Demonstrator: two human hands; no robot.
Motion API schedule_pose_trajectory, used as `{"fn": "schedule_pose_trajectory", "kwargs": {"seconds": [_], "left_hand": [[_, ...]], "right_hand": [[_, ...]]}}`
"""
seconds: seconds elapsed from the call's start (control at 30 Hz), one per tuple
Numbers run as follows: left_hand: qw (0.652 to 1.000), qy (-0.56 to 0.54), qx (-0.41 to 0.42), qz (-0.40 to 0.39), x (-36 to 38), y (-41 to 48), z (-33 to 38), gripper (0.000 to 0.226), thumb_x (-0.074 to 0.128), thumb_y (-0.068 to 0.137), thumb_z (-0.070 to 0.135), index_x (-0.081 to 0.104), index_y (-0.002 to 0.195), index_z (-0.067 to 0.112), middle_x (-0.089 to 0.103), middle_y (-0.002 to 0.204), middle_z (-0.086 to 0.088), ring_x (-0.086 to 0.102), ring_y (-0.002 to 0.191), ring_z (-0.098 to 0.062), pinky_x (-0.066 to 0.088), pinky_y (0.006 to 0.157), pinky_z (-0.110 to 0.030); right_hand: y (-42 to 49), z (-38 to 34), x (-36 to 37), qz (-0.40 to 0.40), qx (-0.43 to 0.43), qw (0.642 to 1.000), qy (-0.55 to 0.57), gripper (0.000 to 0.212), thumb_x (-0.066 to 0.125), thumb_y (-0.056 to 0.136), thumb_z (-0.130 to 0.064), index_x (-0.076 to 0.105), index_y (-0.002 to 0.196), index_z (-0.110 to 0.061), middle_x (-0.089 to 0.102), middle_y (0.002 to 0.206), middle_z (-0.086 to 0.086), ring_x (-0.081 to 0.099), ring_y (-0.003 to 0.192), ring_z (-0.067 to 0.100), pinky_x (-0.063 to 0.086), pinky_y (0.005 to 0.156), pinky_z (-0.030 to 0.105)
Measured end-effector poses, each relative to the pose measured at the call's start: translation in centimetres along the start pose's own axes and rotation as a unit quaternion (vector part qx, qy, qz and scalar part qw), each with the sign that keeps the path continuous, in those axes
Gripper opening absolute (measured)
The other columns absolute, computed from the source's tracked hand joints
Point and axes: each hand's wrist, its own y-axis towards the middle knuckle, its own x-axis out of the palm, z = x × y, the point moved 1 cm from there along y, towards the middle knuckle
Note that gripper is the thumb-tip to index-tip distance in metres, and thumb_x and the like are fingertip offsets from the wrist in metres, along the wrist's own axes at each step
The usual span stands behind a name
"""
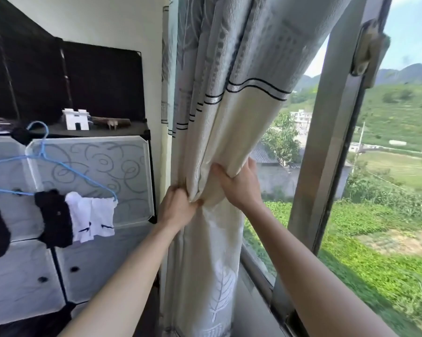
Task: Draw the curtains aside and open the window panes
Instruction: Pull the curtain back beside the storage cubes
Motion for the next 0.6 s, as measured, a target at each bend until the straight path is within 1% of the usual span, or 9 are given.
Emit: {"fn": "schedule_pose_trajectory", "kwargs": {"seconds": [0.07, 0.13, 0.2, 0.27, 0.37, 0.43, 0.53, 0.6], "left_hand": [[1.000, -0.019, -0.004, -0.010, 1.0, 3.1, -1.2, 0.053, 0.073, 0.083, 0.042, 0.064, 0.122, 0.007, 0.057, 0.125, -0.017, 0.060, 0.113, -0.038, 0.051, 0.091, -0.038], [0.999, -0.028, 0.000, -0.020, 2.1, 5.8, -2.5, 0.050, 0.074, 0.080, 0.041, 0.067, 0.117, 0.008, 0.062, 0.119, -0.015, 0.063, 0.108, -0.035, 0.054, 0.088, -0.038], [0.999, -0.034, -0.004, -0.028, 3.3, 8.6, -3.9, 0.048, 0.074, 0.079, 0.041, 0.068, 0.116, 0.011, 0.066, 0.116, -0.011, 0.065, 0.105, -0.031, 0.055, 0.086, -0.037], [0.999, -0.036, 0.004, -0.026, 3.9, 10.8, -4.6, 0.046, 0.074, 0.079, 0.038, 0.069, 0.116, 0.011, 0.068, 0.115, -0.010, 0.065, 0.106, -0.030, 0.055, 0.086, -0.037], [0.999, -0.039, 0.021, -0.026, 5.3, 15.0, -6.1, 0.042, 0.074, 0.080, 0.036, 0.071, 0.111, 0.008, 0.071, 0.108, -0.012, 0.066, 0.103, -0.031, 0.056, 0.085, -0.037], [0.997, -0.054, 0.043, -0.024, 6.0, 17.6, -6.8, 0.040, 0.074, 0.080, 0.035, 0.072, 0.109, 0.008, 0.073, 0.106, -0.011, 0.065, 0.103, -0.030, 0.056, 0.085, -0.037], [0.993, -0.082, 0.077, -0.024, 6.7, 21.9, -7.4, 0.042, 0.073, 0.079, 0.040, 0.072, 0.110, 0.012, 0.074, 0.107, -0.007, 0.066, 0.104, -0.027, 0.056, 0.086, -0.034], [0.992, -0.091, 0.081, -0.034, 7.2, 24.4, -7.8, 0.037, 0.075, 0.082, 0.034, 0.072, 0.111, 0.011, 0.074, 0.106, -0.007, 0.068, 0.100, -0.024, 0.053, 0.082, -0.026]], "right_hand": [[2.1, 1.2, 2.4, -0.006, 0.010, 1.000, 0.013, 0.069, 0.048, 0.083, -0.060, 0.039, 0.141, -0.024, 0.047, 0.139, 0.004, 0.036, 0.128, 0.026, 0.041, 0.096, 0.042], [3.9, 2.2, 4.8, -0.008, 0.016, 1.000, 0.018, 0.064, 0.047, 0.085, -0.056, 0.039, 0.139, -0.021, 0.046, 0.138, 0.007, 0.037, 0.127, 0.030, 0.041, 0.100, 0.047], [6.0, 3.3, 7.4, -0.009, 0.019, 0.999, 0.023, 0.060, 0.048, 0.088, -0.051, 0.040, 0.138, -0.020, 0.046, 0.139, 0.008, 0.038, 0.127, 0.032, 0.040, 0.101, 0.050], [7.6, 3.9, 9.2, -0.006, 0.017, 0.999, 0.026, 0.059, 0.048, 0.089, -0.048, 0.039, 0.140, -0.020, 0.044, 0.142, 0.009, 0.038, 0.129, 0.034, 0.039, 0.104, 0.050], [10.6, 5.1, 12.6, 0.016, 0.008, 0.999, 0.032, 0.053, 0.049, 0.093, -0.036, 0.039, 0.140, -0.014, 0.041, 0.146, 0.011, 0.038, 0.132, 0.035, 0.036, 0.107, 0.050], [12.3, 5.8, 14.5, 0.030, -0.002, 0.999, 0.019, 0.057, 0.047, 0.094, -0.034, 0.035, 0.144, -0.012, 0.038, 0.150, 0.012, 0.035, 0.137, 0.033, 0.034, 0.109, 0.049], [15.5, 6.4, 16.8, 0.038, -0.002, 0.999, 0.006, 0.065, 0.042, 0.092, -0.039, 0.030, 0.150, -0.012, 0.033, 0.155, 0.013, 0.031, 0.142, 0.032, 0.032, 0.112, 0.051], [17.5, 6.9, 18.0, 0.036, -0.001, 0.999, 0.000, 0.066, 0.041, 0.092, -0.039, 0.030, 0.151, -0.011, 0.034, 0.155, 0.013, 0.030, 0.144, 0.031, 0.031, 0.112, 0.052]]}}
